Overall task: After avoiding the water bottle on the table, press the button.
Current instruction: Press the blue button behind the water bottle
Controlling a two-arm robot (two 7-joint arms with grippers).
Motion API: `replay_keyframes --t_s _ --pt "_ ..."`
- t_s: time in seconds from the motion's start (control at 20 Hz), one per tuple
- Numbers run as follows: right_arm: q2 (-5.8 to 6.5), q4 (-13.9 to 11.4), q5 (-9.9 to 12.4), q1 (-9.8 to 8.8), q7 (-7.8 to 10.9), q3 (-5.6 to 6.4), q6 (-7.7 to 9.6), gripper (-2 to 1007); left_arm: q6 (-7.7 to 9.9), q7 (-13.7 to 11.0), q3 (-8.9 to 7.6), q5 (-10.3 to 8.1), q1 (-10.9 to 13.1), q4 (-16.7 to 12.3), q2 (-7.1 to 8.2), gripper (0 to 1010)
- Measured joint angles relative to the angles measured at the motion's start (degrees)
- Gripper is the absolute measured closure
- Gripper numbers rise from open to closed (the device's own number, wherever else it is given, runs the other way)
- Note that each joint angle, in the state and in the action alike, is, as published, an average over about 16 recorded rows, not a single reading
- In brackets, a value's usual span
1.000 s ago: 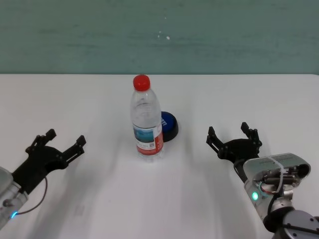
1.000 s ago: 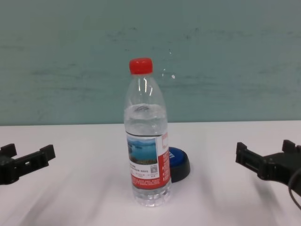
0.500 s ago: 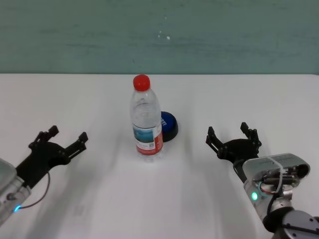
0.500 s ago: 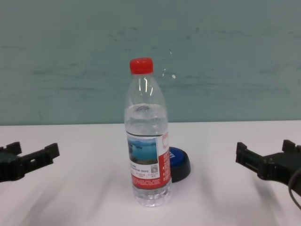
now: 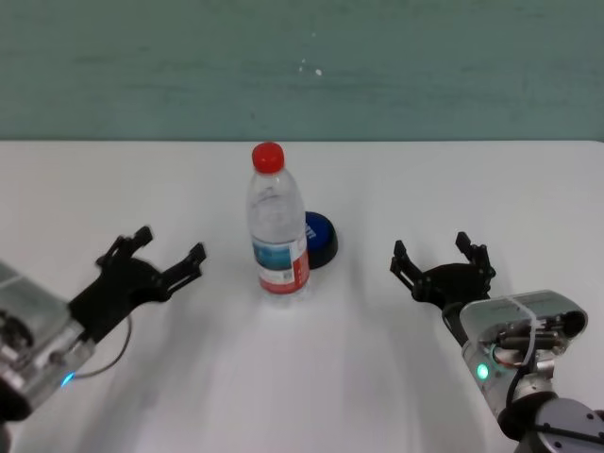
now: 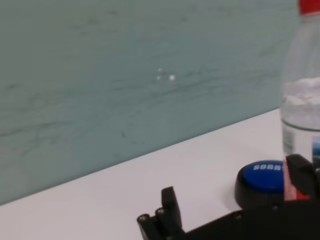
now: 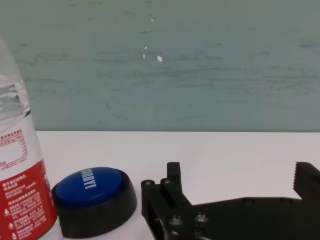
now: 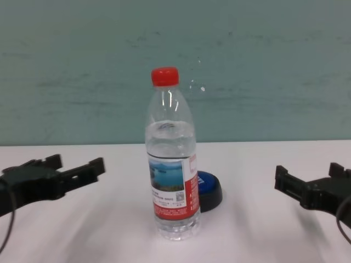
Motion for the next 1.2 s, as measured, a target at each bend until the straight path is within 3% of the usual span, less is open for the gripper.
replay_keyframes --t_s 0.5,1.2 --pt "0.0 0.0 0.0 0.0 0.0 0.0 0.0 1 -0.17 1.49 3.39 2.76 -7.01 5.73 -3.27 10" --pt "0.0 0.0 0.0 0.0 0.0 0.0 0.0 1 -1.84 2.24 5.32 5.88 -15.59 16.38 -7.15 10"
